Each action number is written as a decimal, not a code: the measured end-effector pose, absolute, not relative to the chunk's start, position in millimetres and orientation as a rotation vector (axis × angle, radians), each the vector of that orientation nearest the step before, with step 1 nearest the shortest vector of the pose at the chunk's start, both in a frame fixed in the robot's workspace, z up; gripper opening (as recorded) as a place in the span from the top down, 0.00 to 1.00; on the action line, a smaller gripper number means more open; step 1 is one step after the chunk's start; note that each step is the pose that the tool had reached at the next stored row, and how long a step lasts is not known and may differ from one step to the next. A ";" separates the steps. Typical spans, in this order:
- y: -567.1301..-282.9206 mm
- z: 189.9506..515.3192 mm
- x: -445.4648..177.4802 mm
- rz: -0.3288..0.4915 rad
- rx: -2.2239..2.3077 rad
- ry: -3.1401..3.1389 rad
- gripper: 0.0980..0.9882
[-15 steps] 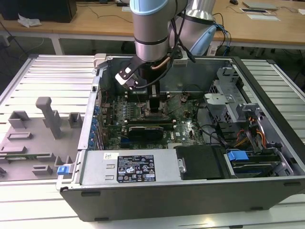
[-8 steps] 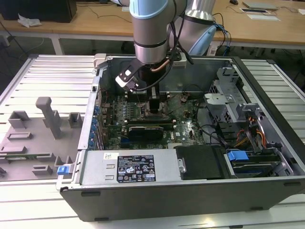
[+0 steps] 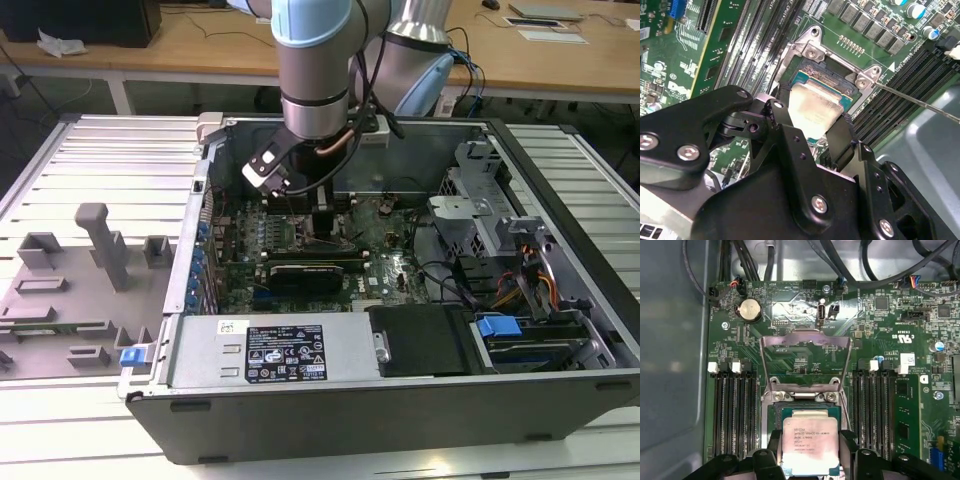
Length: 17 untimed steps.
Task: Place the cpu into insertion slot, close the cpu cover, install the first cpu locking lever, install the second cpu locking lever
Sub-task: 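Place the cpu into insertion slot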
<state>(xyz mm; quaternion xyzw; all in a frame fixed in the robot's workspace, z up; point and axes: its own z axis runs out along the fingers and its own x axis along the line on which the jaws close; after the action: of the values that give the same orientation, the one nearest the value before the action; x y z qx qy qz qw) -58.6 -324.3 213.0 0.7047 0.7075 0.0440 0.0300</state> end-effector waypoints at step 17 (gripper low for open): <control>-322.7 201.6 -59.2 0.135 2.189 2.164 0.50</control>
<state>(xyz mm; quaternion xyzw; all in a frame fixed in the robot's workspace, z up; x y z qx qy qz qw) -59.2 -322.7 201.6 0.7101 0.7021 0.0437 0.0302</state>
